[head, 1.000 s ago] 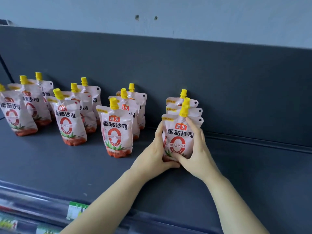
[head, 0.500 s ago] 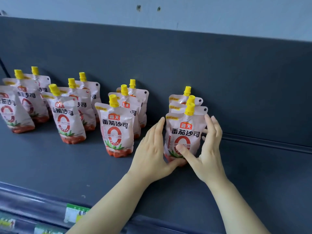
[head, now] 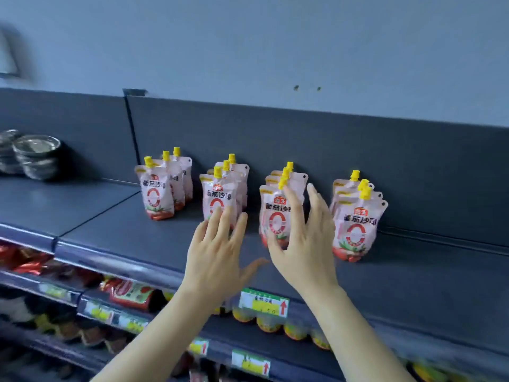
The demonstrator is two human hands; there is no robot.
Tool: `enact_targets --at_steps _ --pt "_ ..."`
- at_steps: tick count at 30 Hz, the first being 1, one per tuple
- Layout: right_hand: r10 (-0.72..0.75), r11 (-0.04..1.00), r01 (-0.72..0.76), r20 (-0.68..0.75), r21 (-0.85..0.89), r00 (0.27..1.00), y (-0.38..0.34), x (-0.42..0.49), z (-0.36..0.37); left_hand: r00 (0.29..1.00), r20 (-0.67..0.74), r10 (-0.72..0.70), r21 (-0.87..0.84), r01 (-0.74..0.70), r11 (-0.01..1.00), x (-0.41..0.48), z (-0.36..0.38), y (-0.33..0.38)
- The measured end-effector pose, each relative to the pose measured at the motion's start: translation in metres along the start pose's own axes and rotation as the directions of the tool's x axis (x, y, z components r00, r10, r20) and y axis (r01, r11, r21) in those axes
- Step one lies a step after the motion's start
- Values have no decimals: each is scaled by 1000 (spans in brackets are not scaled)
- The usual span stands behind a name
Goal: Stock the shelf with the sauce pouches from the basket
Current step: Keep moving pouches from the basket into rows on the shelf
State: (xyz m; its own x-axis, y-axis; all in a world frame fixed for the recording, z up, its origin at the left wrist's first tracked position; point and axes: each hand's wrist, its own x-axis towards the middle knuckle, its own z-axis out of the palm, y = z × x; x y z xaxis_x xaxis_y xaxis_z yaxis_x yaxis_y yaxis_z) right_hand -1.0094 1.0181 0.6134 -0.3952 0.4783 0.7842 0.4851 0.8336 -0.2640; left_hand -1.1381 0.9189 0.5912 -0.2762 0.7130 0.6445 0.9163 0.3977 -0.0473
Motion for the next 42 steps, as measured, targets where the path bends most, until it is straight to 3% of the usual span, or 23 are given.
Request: enact_targets --at_steps 4,6,8,11,15,19,23,29,32,37,42 --pt "-2 998 -15 238 68 971 -113 -32 36 983 57 -177 151 167 974 -78 -55 -115" --pt "-3 990 -52 398 129 918 -171 -52 54 956 95 -276 247 246 937 -125 -80 -172" --pt "-52 985 -42 526 166 849 -227 -73 75 913 133 -386 338 325 883 -171 -106 -224" --pt "-140 972 -6 607 233 782 -307 -97 103 819 185 -544 424 433 795 -235 -139 -289" --pt "-253 947 2 742 322 621 -392 -115 139 698 178 -694 512 536 671 -297 -167 -357" --pt "-361 914 28 782 404 508 -458 -129 189 606 148 -781 542 611 577 -348 -170 -416" --pt "-444 881 32 801 472 401 -515 -152 261 566 133 -813 547 643 537 -395 -148 -473" --pt "-488 849 -76 830 523 270 -592 -166 396 336 307 -890 605 653 455 -436 -80 -576" --pt "-482 843 -154 850 516 211 -626 -162 452 266 371 -890 612 651 450 -439 -46 -630" --pt "-415 839 -297 889 457 195 -677 -153 525 234 415 -879 529 724 443 -441 -2 -691" --pt "-342 863 -355 933 360 113 -708 -172 577 206 502 -840 452 765 458 -464 36 -732"
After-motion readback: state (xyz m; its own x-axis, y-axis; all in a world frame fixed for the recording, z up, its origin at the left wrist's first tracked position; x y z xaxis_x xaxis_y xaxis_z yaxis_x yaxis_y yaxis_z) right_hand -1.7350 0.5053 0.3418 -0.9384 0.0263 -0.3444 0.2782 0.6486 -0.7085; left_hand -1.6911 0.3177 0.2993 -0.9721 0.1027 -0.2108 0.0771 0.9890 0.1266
